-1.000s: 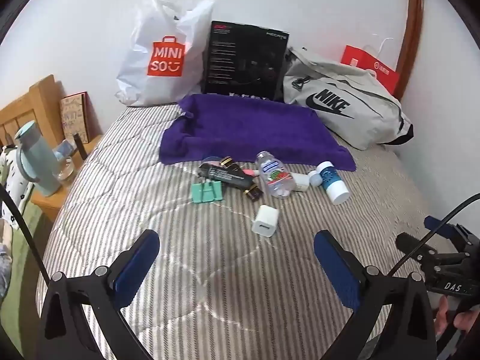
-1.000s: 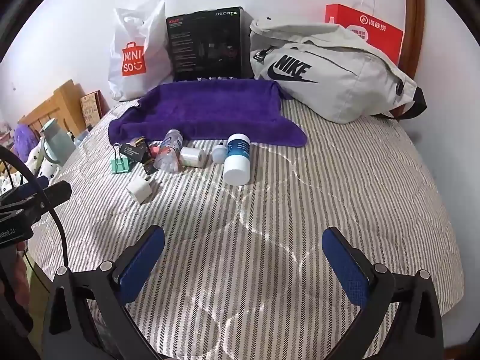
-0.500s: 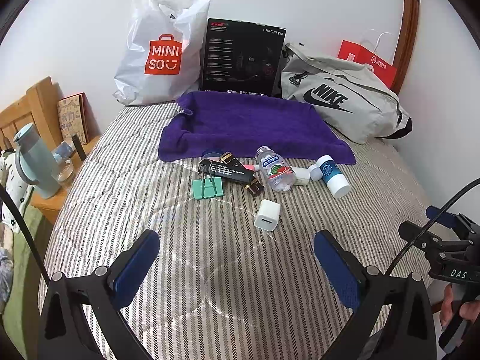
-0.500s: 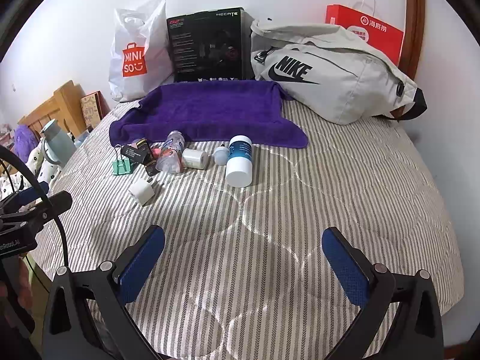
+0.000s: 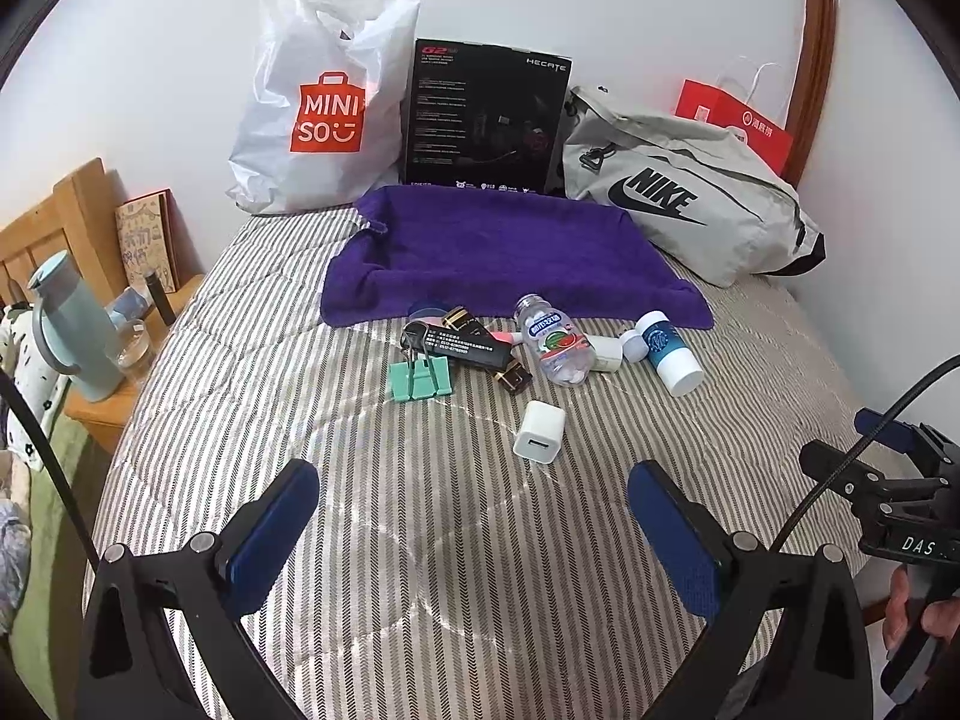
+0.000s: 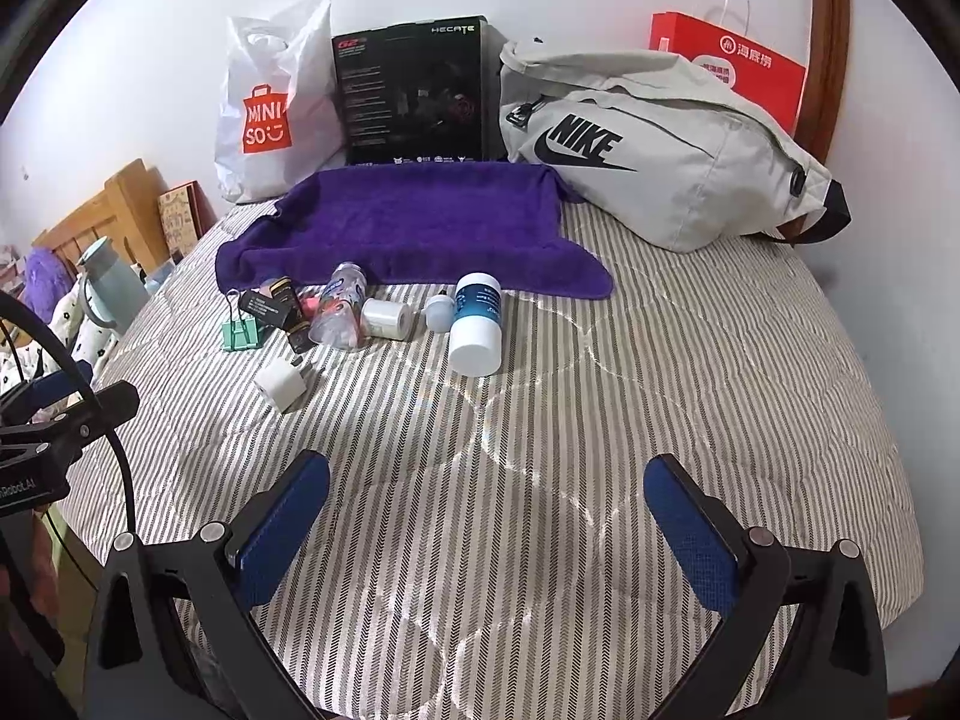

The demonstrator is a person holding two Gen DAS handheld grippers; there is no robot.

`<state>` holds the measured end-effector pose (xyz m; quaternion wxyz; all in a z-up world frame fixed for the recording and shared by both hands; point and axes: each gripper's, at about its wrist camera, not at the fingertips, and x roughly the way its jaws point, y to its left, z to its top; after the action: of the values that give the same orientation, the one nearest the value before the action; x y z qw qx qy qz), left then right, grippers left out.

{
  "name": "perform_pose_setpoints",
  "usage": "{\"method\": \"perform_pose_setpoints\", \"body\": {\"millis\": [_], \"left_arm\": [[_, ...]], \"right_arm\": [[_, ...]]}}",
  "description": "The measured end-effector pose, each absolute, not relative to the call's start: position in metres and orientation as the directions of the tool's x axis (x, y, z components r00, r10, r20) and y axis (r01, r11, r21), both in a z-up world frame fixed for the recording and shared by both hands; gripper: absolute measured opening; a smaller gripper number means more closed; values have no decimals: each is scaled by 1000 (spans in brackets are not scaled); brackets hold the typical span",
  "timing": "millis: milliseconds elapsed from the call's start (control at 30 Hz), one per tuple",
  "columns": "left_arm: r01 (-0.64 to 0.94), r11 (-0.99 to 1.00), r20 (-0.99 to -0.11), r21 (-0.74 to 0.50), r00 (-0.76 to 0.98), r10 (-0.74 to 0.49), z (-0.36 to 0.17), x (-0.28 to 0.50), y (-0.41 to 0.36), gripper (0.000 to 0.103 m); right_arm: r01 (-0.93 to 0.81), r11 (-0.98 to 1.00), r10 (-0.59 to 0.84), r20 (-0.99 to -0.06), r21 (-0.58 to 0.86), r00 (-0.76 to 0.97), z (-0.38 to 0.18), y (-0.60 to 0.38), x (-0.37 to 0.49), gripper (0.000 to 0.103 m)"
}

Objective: Organize rigid objects

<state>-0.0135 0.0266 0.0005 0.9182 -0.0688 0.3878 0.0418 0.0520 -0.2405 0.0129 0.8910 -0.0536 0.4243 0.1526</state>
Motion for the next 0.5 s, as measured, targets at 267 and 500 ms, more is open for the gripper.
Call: {"method": "perform_pose_setpoints", "body": {"millis": [267, 500], "left_arm": [[-133, 987, -718, -92, 696, 27, 2, -11, 29, 103], [-137, 986, -717, -93, 696, 29, 1, -10, 32, 103]], "right_arm": [[-321, 947, 228, -769, 31, 598, 15, -238, 50, 103], [-321, 947, 224, -772, 28, 595, 16, -238, 51, 103]]}}
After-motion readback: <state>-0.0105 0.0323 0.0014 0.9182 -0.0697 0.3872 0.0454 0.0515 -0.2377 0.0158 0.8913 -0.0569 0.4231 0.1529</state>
